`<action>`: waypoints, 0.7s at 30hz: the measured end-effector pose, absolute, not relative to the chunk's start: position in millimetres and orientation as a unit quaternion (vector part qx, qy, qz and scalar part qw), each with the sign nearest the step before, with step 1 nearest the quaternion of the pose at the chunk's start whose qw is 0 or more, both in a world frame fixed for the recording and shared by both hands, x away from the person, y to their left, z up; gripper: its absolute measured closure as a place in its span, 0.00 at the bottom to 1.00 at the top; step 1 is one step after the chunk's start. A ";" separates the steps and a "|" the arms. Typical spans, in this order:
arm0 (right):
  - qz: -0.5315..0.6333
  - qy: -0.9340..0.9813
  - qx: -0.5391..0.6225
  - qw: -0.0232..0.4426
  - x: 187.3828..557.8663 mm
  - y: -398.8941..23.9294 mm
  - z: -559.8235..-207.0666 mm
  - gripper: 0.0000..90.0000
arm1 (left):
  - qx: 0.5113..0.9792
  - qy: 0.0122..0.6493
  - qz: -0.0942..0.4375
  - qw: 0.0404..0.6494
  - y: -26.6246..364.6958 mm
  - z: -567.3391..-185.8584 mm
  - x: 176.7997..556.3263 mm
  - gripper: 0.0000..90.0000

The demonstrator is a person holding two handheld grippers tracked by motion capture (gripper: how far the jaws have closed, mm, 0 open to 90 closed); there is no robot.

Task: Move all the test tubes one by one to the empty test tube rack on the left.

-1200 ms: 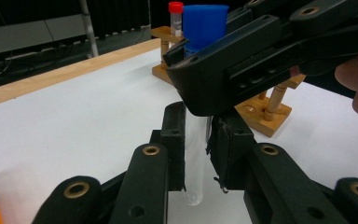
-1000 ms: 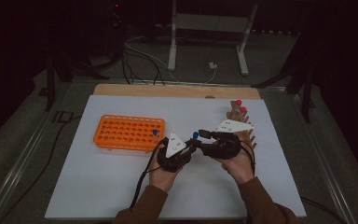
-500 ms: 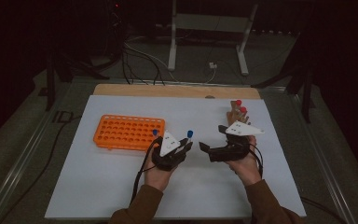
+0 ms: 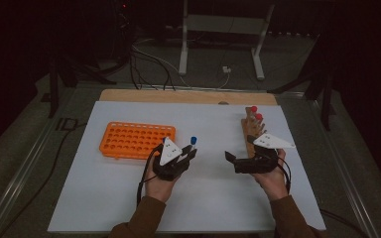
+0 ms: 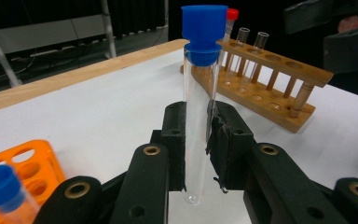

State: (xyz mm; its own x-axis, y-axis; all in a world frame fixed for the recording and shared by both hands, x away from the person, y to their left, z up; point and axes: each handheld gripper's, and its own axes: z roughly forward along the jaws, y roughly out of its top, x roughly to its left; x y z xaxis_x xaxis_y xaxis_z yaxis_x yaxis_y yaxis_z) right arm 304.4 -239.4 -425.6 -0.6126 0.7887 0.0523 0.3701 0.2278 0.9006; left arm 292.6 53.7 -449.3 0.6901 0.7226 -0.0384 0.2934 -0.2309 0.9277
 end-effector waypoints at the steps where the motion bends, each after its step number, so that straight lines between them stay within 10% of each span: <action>1: 0.489 0.751 0.387 0.215 304.0 -241.3 -425.7 0.00 | 0.756 0.336 0.207 0.521 55.8 -449.2 292.5 0.85; 21: 0.490 0.733 0.412 0.229 299.6 -269.4 -427.8 0.00 | 0.732 0.365 0.240 0.522 110.1 -446.1 293.7 0.85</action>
